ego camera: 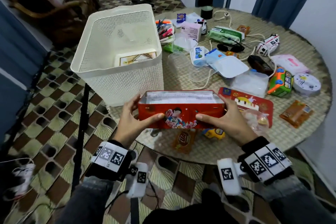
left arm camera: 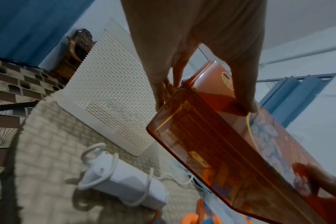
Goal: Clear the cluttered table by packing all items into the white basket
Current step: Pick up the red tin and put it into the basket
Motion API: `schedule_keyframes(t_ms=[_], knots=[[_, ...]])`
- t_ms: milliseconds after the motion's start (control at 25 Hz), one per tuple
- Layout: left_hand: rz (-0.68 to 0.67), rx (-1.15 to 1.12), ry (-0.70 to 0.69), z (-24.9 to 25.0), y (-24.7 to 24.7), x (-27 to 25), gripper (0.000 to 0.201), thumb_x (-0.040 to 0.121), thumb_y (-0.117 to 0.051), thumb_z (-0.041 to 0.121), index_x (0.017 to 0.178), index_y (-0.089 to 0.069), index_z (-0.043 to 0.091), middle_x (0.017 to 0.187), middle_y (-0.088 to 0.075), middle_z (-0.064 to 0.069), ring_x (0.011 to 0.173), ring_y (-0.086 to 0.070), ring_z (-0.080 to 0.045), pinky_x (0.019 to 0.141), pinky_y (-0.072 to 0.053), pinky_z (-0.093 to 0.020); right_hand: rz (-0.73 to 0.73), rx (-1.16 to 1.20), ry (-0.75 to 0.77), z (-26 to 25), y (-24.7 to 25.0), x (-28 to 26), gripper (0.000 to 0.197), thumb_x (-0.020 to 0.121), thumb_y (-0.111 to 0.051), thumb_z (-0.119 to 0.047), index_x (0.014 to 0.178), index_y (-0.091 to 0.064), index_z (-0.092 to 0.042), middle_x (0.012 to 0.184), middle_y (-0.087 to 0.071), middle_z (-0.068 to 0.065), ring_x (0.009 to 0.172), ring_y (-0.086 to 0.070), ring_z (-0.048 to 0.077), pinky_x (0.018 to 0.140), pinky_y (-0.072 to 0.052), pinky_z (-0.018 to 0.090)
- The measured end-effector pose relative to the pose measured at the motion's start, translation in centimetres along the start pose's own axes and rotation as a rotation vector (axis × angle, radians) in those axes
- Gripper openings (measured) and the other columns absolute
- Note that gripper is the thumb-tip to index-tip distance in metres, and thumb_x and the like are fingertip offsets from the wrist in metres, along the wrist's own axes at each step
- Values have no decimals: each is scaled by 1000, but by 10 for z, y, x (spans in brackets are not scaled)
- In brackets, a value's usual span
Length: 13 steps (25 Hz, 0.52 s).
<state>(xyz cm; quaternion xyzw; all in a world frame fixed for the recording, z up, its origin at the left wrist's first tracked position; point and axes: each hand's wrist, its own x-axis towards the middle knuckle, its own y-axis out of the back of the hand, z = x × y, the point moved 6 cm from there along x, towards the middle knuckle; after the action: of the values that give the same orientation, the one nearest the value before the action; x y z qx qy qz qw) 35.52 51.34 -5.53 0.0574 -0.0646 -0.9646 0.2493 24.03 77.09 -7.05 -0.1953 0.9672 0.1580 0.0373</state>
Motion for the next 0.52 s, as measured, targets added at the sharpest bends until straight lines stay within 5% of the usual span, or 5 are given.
schedule_keyframes(t_ms=[120,280,520], knots=[[-34,91,10,-17,8,-20,106,37,-90,54,132,-48,28,132,-52,1,118,-55,-11,97,-50,-31,-6,45,-24,7,-14,-35,91,41,-90,-44,124,-54,-26,123,-56,-4,110,-57,3,100,-46,25],[-169,58,65,-41,-1,-51,107,45,-94,37,137,-42,20,133,-53,5,116,-55,-2,94,-50,-22,23,99,-85,23,-24,-86,80,58,-86,-11,122,-40,-23,110,-54,-17,95,-53,-13,84,-45,4],[-276,183,135,-85,-5,-90,121,35,-91,57,140,-39,26,137,-49,5,125,-49,-7,107,-42,-40,9,-3,-177,70,-33,-132,93,55,-90,-15,133,-39,-16,124,-52,-7,111,-53,4,88,-43,7]])
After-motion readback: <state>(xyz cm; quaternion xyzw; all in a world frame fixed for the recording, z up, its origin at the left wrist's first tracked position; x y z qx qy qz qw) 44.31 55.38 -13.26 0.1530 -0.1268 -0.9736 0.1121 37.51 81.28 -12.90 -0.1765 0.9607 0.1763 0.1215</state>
